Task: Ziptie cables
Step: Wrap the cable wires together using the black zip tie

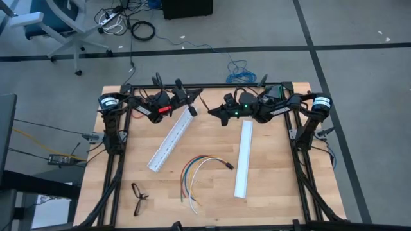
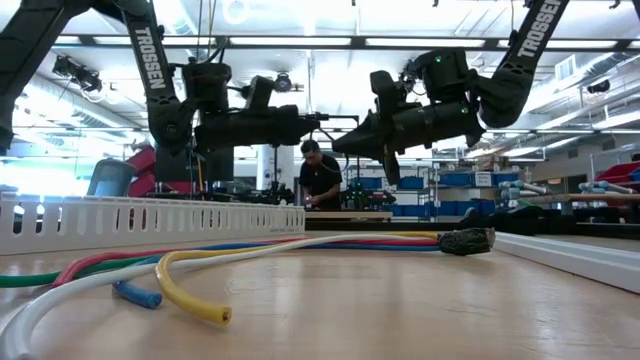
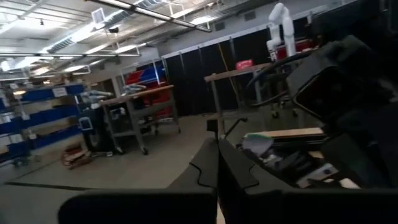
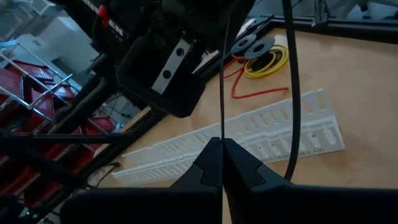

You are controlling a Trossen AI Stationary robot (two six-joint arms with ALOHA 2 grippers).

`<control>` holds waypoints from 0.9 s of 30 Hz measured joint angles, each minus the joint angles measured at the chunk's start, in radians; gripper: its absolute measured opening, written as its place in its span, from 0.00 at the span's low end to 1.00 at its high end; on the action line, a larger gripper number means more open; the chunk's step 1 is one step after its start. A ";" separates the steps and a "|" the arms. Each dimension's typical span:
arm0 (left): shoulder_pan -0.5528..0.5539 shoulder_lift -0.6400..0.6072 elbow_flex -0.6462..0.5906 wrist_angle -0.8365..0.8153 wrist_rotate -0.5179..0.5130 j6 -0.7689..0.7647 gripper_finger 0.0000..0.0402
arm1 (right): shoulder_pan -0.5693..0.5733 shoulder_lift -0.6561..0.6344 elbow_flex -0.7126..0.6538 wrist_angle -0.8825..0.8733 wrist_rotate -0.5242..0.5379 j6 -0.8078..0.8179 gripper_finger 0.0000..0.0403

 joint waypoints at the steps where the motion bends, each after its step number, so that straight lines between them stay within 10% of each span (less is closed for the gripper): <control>1: 0.000 0.000 0.000 -0.002 0.000 -0.003 0.01 | -0.001 0.000 0.000 0.000 0.000 -0.005 0.00; 27: -0.049 0.000 -0.029 0.102 0.063 0.419 0.00 | -0.004 -0.001 -0.074 0.251 -0.045 0.051 0.00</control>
